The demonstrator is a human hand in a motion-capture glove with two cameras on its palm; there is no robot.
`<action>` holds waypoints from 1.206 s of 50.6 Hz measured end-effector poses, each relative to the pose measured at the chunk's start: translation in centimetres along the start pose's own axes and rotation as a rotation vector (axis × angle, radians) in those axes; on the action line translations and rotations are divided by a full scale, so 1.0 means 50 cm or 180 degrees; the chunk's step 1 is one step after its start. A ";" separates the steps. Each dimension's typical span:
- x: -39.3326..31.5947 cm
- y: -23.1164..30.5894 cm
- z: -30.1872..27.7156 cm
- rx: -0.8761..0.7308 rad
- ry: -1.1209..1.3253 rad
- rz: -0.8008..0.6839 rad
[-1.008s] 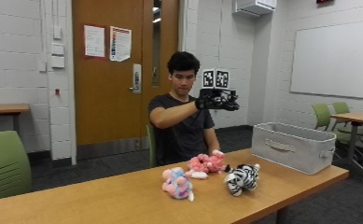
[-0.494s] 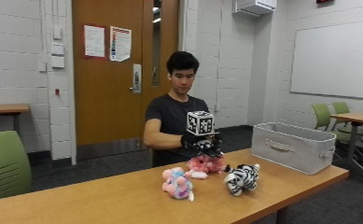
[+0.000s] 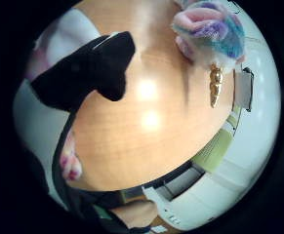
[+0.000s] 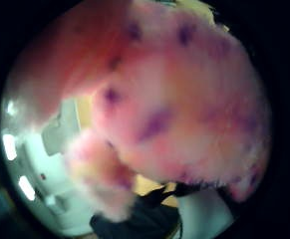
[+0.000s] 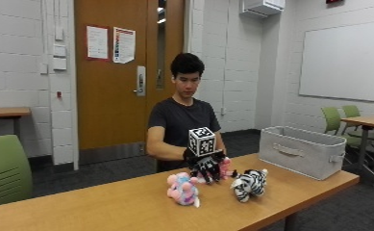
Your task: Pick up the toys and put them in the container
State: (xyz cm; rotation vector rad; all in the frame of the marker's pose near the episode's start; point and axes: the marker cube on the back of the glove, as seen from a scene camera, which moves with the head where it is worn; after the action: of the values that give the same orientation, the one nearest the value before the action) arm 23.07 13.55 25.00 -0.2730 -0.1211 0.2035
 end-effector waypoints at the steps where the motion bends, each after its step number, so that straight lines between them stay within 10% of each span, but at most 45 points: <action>1: -0.001 0.001 -0.003 -0.0038 -0.0011 0.0000; 34: -0.070 -0.023 -0.361 0.0810 0.0432 0.0339; 61: -0.605 0.007 -0.628 0.1298 0.0191 -0.0484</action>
State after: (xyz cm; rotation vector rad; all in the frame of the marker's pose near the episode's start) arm -1.82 -0.61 -7.84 0.1361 -0.0387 0.0655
